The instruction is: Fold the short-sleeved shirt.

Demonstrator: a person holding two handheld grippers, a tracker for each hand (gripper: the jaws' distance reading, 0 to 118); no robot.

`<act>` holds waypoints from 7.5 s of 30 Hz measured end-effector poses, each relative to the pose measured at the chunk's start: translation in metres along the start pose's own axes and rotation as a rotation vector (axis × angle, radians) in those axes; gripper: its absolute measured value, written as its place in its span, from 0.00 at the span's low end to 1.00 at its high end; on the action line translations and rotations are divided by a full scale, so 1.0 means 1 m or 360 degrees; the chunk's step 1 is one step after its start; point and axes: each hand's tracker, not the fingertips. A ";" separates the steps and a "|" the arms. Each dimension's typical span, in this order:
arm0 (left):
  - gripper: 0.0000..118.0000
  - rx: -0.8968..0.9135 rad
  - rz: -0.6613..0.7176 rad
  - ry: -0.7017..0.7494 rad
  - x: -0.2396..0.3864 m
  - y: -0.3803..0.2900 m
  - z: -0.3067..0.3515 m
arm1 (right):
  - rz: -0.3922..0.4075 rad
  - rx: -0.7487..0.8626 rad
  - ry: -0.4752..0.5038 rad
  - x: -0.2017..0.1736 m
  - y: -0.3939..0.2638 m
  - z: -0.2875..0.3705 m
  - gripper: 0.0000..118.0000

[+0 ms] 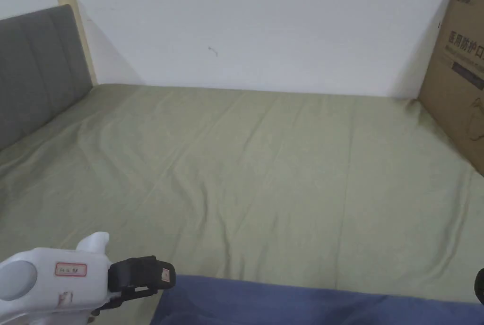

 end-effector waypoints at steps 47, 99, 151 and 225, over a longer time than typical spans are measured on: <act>0.03 -0.0564 -0.0503 0.0269 0.209 -0.038 -0.119 | -0.0067 -0.0099 0.0214 0.002 0.003 -0.015 0.00; 0.00 -0.0274 -0.0406 -0.0299 0.229 -0.060 -0.105 | -0.0257 -0.0125 0.0144 0.058 0.006 0.002 0.00; 0.07 -0.0598 -0.0505 0.0279 0.208 -0.032 -0.119 | -0.0184 -0.0234 0.0281 0.025 0.000 -0.019 0.00; 0.00 0.1444 -0.1033 0.0618 0.222 -0.171 0.079 | 0.0160 0.0521 -0.0260 0.006 0.023 0.044 0.00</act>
